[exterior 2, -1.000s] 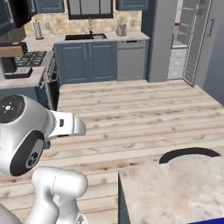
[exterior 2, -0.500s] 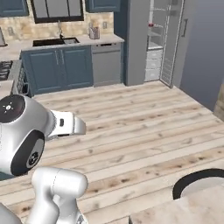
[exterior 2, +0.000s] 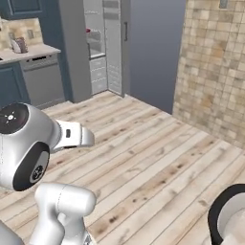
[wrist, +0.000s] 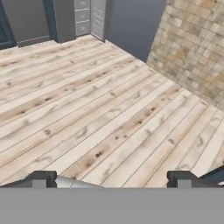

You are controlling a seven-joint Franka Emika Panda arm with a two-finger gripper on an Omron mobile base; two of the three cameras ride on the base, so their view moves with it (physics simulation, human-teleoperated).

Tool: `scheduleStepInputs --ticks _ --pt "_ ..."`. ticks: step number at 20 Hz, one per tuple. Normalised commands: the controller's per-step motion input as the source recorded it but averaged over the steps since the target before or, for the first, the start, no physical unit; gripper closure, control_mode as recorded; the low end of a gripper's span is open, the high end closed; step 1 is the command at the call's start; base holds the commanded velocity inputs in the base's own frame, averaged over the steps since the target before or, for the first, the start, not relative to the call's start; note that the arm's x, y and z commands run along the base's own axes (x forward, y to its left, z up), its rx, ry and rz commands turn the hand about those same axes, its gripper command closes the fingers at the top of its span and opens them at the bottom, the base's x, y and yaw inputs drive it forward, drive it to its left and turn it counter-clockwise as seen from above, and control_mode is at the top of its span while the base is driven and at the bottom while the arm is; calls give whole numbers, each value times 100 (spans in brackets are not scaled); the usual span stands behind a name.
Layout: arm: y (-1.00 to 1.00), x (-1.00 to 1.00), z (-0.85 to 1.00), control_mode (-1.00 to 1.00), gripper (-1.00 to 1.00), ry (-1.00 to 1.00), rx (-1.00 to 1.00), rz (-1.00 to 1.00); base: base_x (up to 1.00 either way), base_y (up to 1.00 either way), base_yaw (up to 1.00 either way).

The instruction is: Take the cake and donut from the fridge and place them on the empty tray on the dining counter.

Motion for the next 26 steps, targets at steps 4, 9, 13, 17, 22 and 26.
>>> scheduleStepInputs --ticks 4,9,13,17,22,26 --pt "0 0 0 100 -100 0 0 0 100 38 -35" --pt "0 0 0 100 -100 0 0 0 100 23 13" --pt "0 0 0 100 -100 0 0 0 100 4 35" --pt "0 0 0 100 -100 0 0 0 100 0 43" --pt "0 0 0 100 -100 0 0 0 100 -14 43" --pt "0 0 0 100 -100 0 0 0 100 -28 31"
